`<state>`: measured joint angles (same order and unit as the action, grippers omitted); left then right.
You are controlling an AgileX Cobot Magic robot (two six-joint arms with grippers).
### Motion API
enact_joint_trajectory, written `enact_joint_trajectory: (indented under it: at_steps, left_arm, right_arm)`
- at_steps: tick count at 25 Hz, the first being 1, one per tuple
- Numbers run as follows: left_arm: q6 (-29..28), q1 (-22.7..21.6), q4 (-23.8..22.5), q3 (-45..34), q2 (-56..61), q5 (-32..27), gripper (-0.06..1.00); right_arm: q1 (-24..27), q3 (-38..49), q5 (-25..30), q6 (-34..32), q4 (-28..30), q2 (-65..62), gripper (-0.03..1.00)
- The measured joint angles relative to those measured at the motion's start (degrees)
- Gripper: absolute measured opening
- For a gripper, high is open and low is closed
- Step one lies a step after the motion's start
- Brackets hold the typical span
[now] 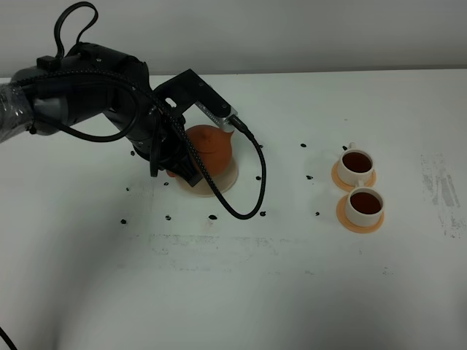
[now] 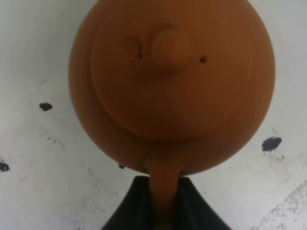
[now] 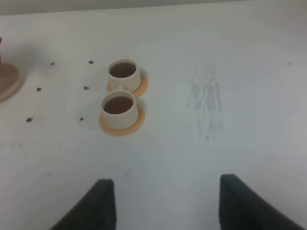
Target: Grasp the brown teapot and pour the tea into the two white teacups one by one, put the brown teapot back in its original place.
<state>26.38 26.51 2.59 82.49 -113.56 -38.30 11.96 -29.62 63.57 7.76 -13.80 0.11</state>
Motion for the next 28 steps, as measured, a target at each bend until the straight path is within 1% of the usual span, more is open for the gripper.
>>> enact_joint_trajectory:
  at_steps: [10,18,28]
  left_arm:
    - [0.0,-1.1,0.12,-1.64,-0.2,2.03,0.08]
    - [-0.1,-1.17,0.13,-1.94,-2.1,3.25,0.08]
    - [-0.1,-1.54,0.45,-1.94,-3.4,3.13,0.08]
  right_arm:
    - [0.0,0.0,0.0,0.0,0.0,0.0,0.46]
    - [0.0,0.0,0.0,0.0,0.0,0.0,0.46]
    - [0.0,0.0,0.0,0.0,0.0,0.0,0.46]
